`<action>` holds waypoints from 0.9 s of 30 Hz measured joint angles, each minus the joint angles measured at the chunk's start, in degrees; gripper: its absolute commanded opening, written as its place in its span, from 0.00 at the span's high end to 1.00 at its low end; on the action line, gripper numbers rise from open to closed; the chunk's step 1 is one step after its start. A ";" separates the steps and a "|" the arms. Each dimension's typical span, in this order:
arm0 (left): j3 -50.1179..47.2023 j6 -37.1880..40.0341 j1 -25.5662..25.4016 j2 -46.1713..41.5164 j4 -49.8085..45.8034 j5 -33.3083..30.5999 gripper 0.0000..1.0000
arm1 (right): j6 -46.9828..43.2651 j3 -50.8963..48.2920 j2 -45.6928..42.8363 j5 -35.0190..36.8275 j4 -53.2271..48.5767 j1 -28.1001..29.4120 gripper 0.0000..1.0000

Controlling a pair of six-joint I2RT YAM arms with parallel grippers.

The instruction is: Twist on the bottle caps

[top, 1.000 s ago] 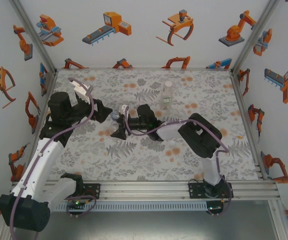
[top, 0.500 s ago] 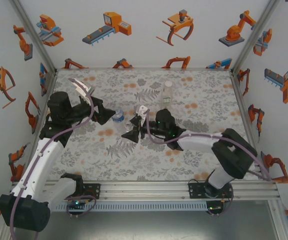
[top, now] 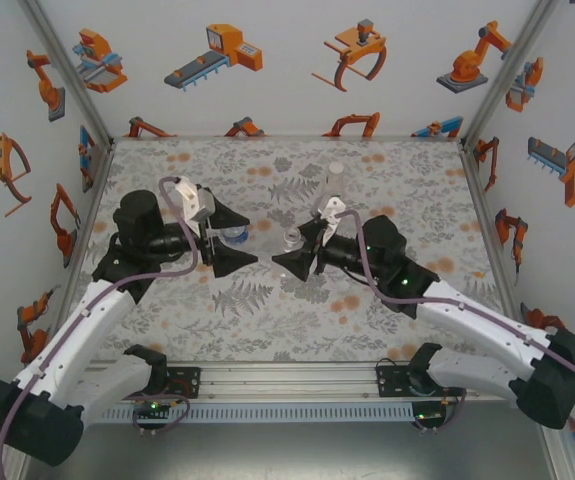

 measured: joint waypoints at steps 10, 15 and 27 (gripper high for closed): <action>0.00 1.64 -9.88 -0.87 3.58 -3.39 0.16 | 5.55 5.46 -4.24 -0.52 -1.86 0.00 0.71; 0.00 1.33 -13.75 0.20 5.38 -9.25 0.15 | 7.72 6.05 -4.63 -2.60 -0.72 0.02 0.72; 0.98 0.28 -19.98 4.83 7.85 -16.26 0.21 | 10.82 6.49 -4.50 -5.05 2.21 0.00 0.73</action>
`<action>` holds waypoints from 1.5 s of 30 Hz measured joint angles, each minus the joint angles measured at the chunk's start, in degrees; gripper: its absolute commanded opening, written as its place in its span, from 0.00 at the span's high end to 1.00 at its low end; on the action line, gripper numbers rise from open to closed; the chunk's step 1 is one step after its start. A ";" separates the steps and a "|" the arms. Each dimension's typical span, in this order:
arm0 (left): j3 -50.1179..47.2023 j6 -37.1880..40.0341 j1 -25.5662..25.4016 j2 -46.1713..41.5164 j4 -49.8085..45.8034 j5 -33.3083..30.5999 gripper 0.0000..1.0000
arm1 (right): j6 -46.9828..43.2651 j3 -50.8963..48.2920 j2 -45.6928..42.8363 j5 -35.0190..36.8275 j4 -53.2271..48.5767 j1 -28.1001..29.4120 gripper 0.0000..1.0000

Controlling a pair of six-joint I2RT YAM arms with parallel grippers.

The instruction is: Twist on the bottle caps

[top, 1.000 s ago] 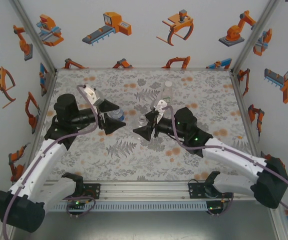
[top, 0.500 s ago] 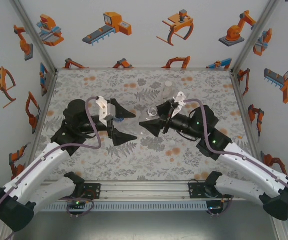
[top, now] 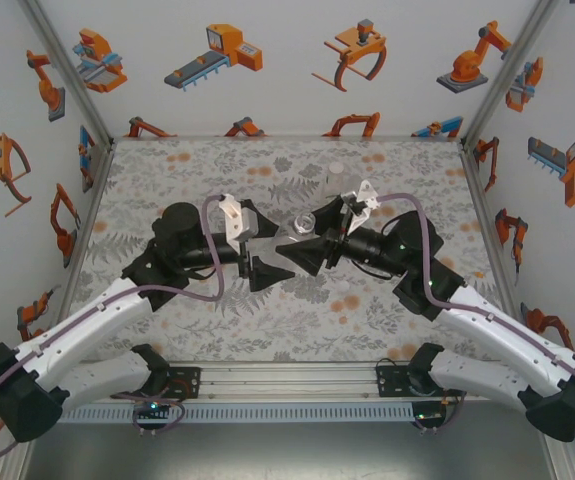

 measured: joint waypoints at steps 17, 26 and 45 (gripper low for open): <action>3.23 -1.36 -3.65 4.76 4.79 -3.63 0.30 | 0.92 0.83 -0.48 3.54 1.75 0.00 0.77; 3.67 -1.51 -4.02 5.38 5.70 -3.96 0.29 | 0.70 0.83 -0.50 4.37 1.46 0.00 0.78; 4.92 -2.78 -4.04 5.38 4.98 -4.31 0.37 | -0.66 0.83 -0.28 4.42 0.24 0.00 0.79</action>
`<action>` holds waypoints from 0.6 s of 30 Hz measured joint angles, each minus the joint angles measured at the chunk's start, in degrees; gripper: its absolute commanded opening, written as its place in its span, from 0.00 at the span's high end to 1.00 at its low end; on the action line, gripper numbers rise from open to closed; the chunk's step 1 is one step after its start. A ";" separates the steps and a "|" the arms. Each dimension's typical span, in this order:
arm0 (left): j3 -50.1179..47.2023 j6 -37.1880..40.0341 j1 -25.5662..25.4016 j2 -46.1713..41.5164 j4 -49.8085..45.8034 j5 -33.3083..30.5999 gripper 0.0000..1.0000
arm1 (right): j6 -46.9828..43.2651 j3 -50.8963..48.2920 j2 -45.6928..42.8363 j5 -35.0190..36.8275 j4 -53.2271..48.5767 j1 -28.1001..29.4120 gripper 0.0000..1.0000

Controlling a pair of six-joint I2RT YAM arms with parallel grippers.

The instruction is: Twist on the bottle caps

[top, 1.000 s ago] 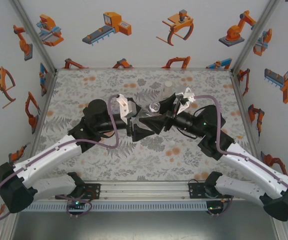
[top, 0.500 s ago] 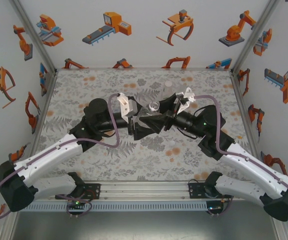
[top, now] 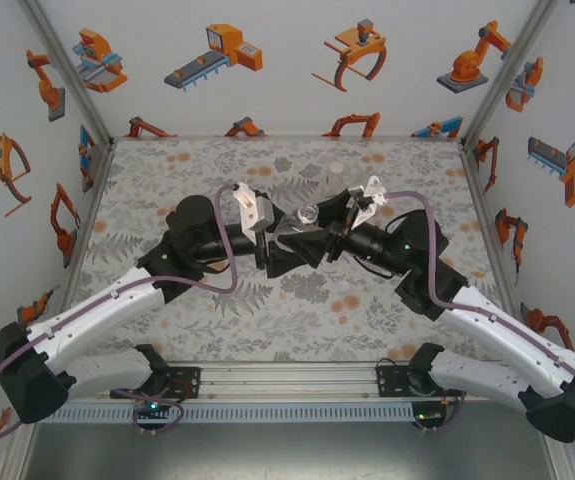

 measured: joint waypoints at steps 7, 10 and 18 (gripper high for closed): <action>0.26 0.39 -0.13 0.00 -1.44 0.07 0.47 | 0.02 0.00 0.61 0.00 -0.28 0.00 0.77; 0.48 0.74 -0.28 0.00 -2.23 0.02 0.53 | 0.02 0.00 0.61 0.00 -0.59 0.02 0.64; 1.90 2.40 -0.13 -0.02 -6.29 -0.24 0.60 | -1.31 1.01 0.13 1.57 -3.63 0.11 0.34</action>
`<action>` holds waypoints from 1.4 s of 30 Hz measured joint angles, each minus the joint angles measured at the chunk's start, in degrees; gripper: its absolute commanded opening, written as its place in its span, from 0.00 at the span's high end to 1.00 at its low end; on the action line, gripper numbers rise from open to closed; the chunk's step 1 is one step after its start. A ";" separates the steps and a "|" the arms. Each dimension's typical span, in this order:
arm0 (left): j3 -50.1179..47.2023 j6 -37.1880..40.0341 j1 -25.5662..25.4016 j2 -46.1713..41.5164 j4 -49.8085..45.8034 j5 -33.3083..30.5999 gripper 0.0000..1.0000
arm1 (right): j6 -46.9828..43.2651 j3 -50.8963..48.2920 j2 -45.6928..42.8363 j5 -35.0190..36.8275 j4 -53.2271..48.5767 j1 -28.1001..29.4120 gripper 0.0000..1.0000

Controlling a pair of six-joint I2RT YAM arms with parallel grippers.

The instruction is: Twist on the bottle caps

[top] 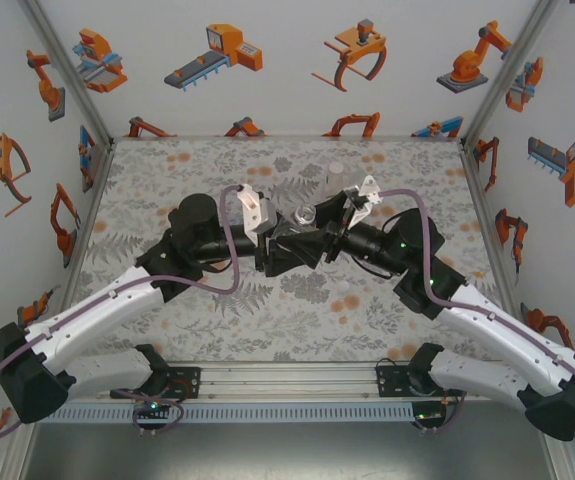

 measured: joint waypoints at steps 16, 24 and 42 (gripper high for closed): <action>0.24 1.03 14.80 -4.11 -9.38 4.31 0.80 | -4.50 -0.98 -8.81 18.27 -13.66 0.00 0.36; 0.26 -2.23 25.40 -4.57 -10.64 13.44 0.94 | -1.86 -9.20 -7.08 28.00 -21.18 -0.20 0.38; -8.13 -3.65 30.69 -8.76 -2.58 19.85 0.98 | 11.17 -17.33 6.80 24.61 -26.86 -12.66 0.46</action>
